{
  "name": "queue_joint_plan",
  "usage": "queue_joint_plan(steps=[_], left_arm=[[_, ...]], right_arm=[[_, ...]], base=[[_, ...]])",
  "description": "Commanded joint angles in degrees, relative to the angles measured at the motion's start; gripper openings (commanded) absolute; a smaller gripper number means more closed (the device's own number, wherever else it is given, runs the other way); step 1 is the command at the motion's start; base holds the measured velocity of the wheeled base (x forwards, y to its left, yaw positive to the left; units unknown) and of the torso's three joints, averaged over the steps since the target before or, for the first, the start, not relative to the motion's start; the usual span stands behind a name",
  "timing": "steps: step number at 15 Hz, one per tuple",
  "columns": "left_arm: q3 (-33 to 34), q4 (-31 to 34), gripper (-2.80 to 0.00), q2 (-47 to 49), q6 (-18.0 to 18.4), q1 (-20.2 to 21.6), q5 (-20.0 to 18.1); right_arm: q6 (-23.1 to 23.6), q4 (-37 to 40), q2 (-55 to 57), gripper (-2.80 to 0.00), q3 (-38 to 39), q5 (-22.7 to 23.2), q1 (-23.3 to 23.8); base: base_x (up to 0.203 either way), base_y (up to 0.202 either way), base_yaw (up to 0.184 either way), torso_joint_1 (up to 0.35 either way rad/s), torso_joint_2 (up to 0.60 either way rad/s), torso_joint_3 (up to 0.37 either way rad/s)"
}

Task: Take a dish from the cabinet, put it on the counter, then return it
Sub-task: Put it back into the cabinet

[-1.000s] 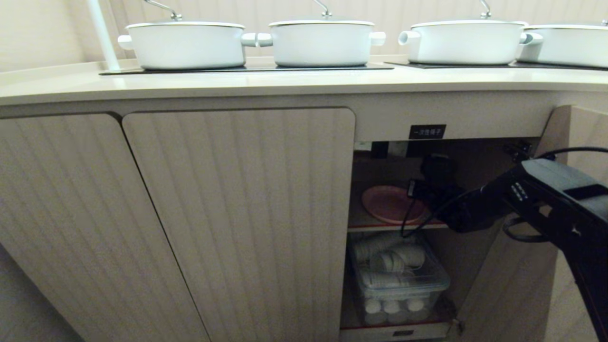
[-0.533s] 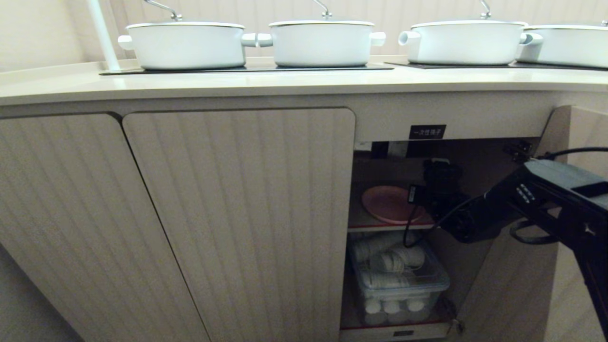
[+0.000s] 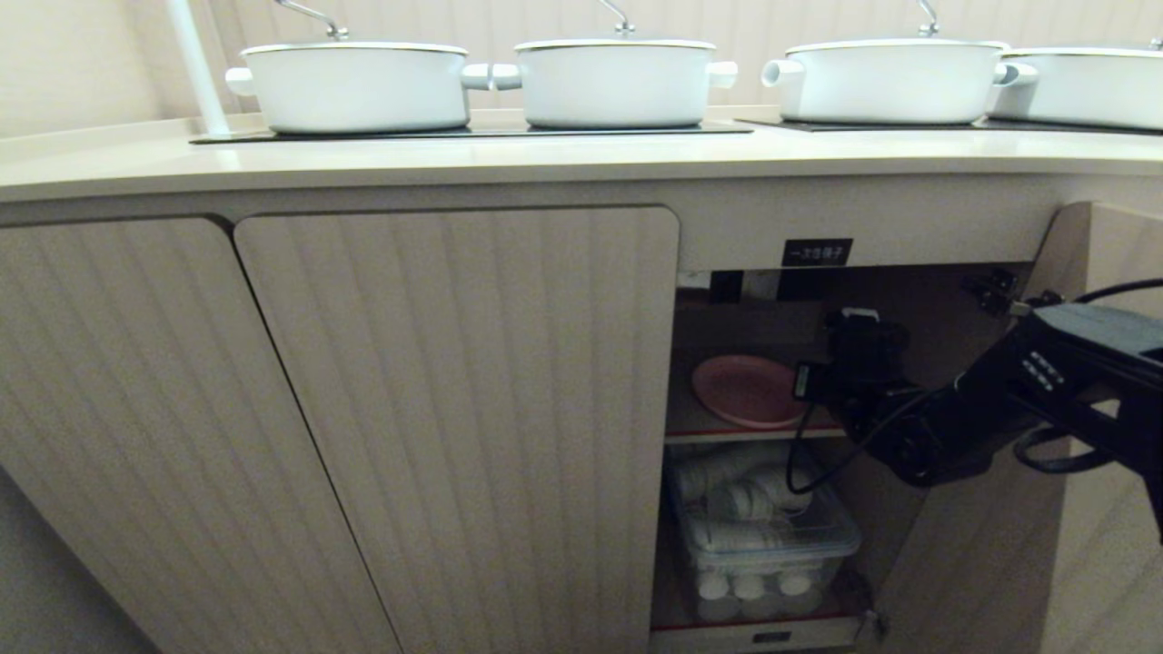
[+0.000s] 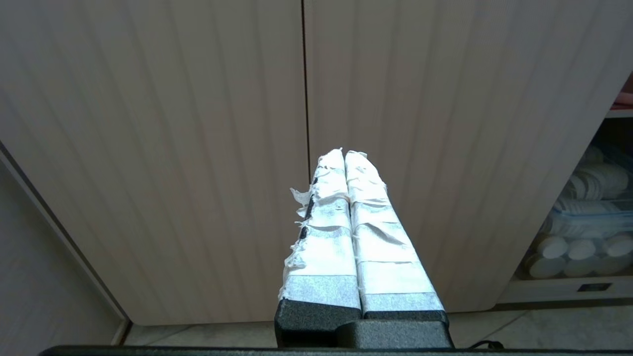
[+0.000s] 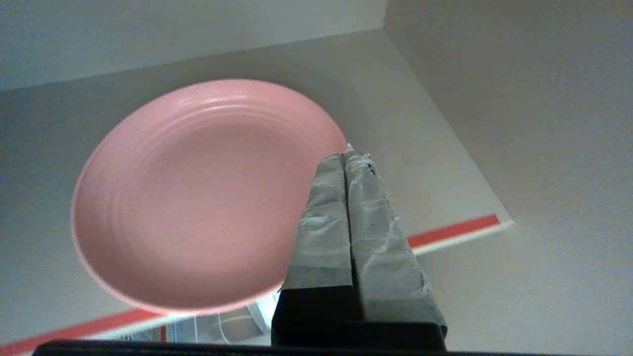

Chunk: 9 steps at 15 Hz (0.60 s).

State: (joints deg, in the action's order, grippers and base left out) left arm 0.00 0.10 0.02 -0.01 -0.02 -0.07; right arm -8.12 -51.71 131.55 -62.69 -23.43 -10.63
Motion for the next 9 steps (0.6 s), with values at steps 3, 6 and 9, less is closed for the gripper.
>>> queue_joint_plan(steps=[3,6,9], left_arm=[[0.0,0.0,-2.8,0.0,-0.1,0.0,0.1],[0.0,0.0,-2.8,0.0,-0.1,-0.1,0.1],[0.0,0.0,-2.8,0.0,-0.1,0.0,0.0]], right_arm=[[-0.1,-0.6,-3.6,-2.8,4.1,-0.1,-0.1],[-0.1,-2.3,-5.6,-2.8,8.0,-0.1,-0.5],[-0.1,-4.8,-7.1,-2.8,12.3,-0.1,-1.1]], base=[[0.0,0.0,0.0,0.0,0.0,0.0],[0.0,0.0,0.0,0.0,0.0,0.0],[0.0,0.0,0.0,0.0,0.0,0.0]])
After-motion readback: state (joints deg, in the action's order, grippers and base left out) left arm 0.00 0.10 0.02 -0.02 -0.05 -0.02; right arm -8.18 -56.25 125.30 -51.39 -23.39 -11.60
